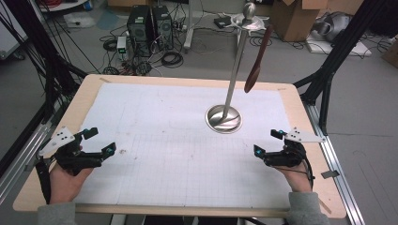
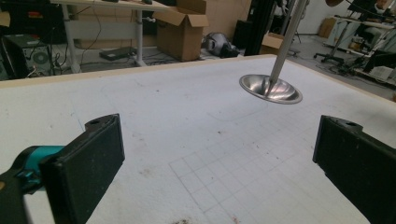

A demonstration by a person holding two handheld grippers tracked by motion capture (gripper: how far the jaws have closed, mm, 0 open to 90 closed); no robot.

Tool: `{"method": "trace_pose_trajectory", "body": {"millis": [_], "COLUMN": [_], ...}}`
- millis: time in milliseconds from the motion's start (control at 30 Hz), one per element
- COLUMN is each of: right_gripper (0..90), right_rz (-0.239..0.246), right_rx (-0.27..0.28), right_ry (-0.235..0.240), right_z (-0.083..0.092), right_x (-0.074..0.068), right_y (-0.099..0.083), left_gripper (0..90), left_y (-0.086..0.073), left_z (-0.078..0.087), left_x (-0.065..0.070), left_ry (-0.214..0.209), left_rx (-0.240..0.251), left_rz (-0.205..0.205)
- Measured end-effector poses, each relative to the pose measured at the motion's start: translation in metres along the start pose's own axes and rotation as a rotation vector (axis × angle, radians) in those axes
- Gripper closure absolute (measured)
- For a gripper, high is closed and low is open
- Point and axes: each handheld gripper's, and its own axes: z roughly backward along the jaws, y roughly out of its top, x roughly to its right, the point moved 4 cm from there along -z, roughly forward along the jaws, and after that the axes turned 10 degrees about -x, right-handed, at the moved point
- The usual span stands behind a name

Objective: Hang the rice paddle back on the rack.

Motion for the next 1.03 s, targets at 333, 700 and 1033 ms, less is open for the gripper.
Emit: {"method": "trace_pose_trajectory", "body": {"millis": [333,700,1033], "right_gripper": [0.7,0.7,0.7], "right_rz": [-0.044,-0.083,-0.12], "right_rx": [-0.009,-0.025,0.004], "right_ry": [-0.028,-0.054,-0.08], "right_z": [0.001,0.004,0.009], "right_x": [0.008,0.019,0.024], "right_y": [-0.023,-0.047,-0.051], "left_gripper": [2.5,2.5,2.5], "left_y": [-0.011,-0.024,-0.033], "left_z": [-0.003,-0.003,-0.011], "left_x": [-0.009,-0.023,-0.023], "left_ry": [0.018,0.029,0.049], "left_rx": [-0.014,-0.044,-0.079], "left_rz": [0.016,0.029,0.035]}}
